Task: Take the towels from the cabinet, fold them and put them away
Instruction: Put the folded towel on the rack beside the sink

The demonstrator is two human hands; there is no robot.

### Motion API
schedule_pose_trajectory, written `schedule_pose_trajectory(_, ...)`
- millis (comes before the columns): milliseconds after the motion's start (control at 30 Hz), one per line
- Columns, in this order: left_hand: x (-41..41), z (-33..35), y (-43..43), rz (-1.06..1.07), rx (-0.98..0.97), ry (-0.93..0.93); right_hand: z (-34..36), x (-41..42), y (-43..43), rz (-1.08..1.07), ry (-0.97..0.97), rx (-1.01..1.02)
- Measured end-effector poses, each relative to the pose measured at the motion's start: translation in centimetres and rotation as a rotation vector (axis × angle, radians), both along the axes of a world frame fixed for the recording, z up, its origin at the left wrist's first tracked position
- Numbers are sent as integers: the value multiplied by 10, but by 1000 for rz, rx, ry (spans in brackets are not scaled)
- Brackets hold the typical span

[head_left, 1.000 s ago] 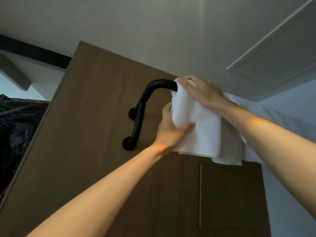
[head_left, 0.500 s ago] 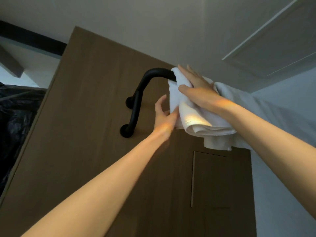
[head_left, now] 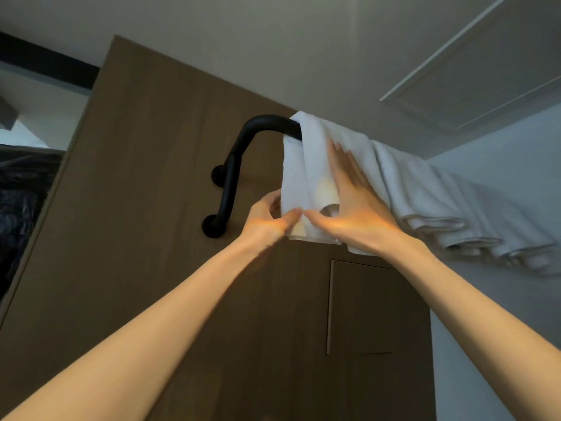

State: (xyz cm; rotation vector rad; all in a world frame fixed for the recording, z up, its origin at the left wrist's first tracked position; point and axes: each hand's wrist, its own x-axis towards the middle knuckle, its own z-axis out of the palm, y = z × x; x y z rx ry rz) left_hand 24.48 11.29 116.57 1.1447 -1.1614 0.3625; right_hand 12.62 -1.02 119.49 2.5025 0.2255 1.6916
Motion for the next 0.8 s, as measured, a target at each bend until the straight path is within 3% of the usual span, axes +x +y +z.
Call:
schedule_pose_trajectory(100,0,-2,-1,-21,20,13,-6,-7,-9,-226,-39,-107)
schedule_pose_trajectory(167,-3,-3,-4,-15,19,15,-9,-13,-4,-267,-66,-147)
schedule_pose_trajectory(533,-25,4,-15,-207,120,79,-20,-7,-4,-202,10,-33)
schedule_pose_trajectory(667,-27,3,-10,-393,83,204,-24,-1,-1,-215,47,4)
schedule_pose_trajectory(800,-21,11,-5,-279,124,297,-17,-14,-9,-127,154,90)
